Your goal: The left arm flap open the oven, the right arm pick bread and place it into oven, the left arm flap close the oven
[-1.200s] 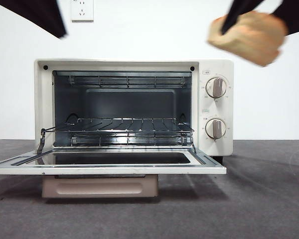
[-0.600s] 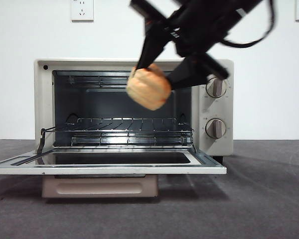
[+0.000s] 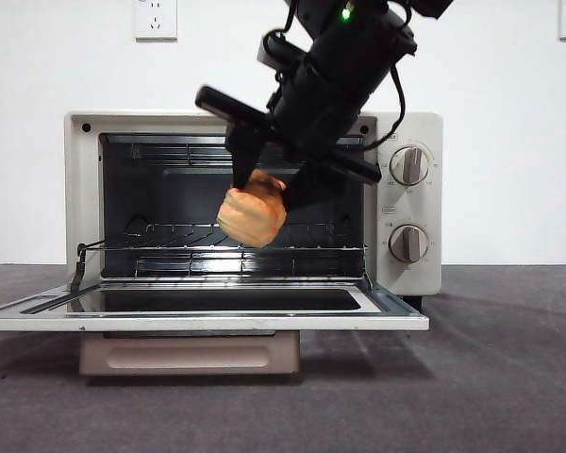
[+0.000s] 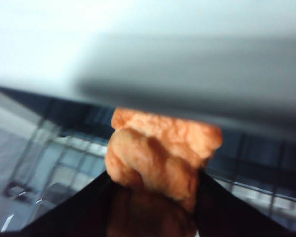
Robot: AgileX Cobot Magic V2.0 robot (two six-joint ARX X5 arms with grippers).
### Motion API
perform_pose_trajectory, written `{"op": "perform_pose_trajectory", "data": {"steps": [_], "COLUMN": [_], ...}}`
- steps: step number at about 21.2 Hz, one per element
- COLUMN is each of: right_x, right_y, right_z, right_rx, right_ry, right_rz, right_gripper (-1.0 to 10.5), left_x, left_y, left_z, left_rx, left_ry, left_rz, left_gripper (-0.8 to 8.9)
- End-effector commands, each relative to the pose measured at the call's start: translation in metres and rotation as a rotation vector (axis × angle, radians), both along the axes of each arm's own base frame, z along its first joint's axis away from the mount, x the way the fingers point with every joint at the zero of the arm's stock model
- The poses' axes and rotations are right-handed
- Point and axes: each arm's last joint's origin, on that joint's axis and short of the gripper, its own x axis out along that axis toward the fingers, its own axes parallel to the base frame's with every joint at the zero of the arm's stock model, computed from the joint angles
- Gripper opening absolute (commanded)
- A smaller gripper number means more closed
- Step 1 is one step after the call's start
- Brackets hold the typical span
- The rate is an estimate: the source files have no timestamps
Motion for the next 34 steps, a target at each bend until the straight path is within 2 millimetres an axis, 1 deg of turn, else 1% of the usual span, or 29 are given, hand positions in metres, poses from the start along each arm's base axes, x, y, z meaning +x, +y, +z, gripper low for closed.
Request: {"op": "perform_pose_trajectory", "data": {"steps": [1, 5, 14, 16, 18, 23, 26, 31, 34], "right_x": [0.005, 0.008, 0.008, 0.008, 0.007, 0.002, -0.007, -0.034, -0.052], "right_y": [0.005, 0.004, 0.004, 0.004, 0.004, 0.001, -0.002, -0.009, -0.017], "right_z": [-0.002, -0.006, -0.007, -0.007, -0.004, 0.013, 0.027, 0.057, 0.077], "right_rx": [-0.006, -0.023, -0.031, -0.028, -0.021, 0.027, 0.034, 0.008, -0.001], "right_ry": [-0.017, -0.027, -0.028, -0.027, -0.03, -0.044, -0.055, -0.087, -0.109], "right_rz": [-0.031, -0.062, -0.071, -0.067, -0.061, -0.023, -0.004, 0.077, 0.151], "right_gripper": [2.3, 2.5, 4.3, 4.6, 4.6, 4.6, 4.6, 4.6, 4.6], "left_x": [0.001, 0.001, 0.0, 0.0, 0.0, 0.0, 0.0, 0.001, 0.001], "left_y": [-0.001, -0.001, -0.001, -0.001, -0.001, -0.001, -0.001, -0.001, -0.001], "left_z": [0.002, 0.002, 0.002, 0.002, 0.002, 0.002, 0.002, 0.003, 0.003], "left_rx": [-0.001, 0.0, 0.0, 0.0, 0.0, 0.0, 0.0, 0.003, 0.008], "left_ry": [-0.013, -0.012, -0.012, -0.012, -0.011, -0.012, -0.013, -0.026, -0.032], "left_rz": [-0.01, -0.01, -0.01, -0.01, -0.01, -0.01, -0.011, -0.018, -0.024], "left_gripper": [0.16, 0.16, 0.16, 0.16, 0.16, 0.16, 0.16, 0.16, 0.16]}}
